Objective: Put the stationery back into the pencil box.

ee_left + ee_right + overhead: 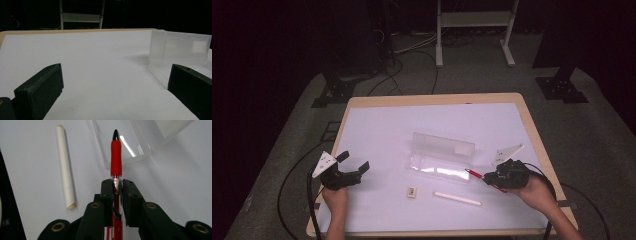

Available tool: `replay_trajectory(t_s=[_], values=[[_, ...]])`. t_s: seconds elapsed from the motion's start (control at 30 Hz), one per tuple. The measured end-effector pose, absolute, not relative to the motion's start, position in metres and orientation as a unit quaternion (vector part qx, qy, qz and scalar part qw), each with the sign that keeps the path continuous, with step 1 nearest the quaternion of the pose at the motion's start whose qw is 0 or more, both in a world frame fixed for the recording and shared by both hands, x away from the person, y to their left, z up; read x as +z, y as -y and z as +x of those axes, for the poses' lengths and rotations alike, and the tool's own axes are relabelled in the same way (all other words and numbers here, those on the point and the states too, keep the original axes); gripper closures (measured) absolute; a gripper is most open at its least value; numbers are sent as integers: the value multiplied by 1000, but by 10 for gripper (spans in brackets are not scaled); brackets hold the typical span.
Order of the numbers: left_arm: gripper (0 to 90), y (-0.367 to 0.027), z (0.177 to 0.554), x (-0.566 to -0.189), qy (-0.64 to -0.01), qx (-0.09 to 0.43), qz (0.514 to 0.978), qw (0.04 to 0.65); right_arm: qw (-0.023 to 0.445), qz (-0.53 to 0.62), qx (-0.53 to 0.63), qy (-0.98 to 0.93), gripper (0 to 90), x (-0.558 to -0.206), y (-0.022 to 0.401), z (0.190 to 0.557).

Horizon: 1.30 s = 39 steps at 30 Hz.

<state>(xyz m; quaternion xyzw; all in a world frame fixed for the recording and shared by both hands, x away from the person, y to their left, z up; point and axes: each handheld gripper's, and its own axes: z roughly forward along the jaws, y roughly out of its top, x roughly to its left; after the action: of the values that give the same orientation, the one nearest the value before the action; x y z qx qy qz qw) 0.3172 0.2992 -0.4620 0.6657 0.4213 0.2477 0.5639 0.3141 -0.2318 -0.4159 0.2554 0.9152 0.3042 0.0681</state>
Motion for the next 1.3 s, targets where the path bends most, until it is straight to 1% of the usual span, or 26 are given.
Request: replay_trajectory(t_s=[0.8,1.3], values=[[0,-299,317,-462,-420,248,666,564,68,223,305,-923,788,-392,205,333],[0,-300,317,-462,-421,248,666,564,65,206,301,-929,788,-387,189,342]])
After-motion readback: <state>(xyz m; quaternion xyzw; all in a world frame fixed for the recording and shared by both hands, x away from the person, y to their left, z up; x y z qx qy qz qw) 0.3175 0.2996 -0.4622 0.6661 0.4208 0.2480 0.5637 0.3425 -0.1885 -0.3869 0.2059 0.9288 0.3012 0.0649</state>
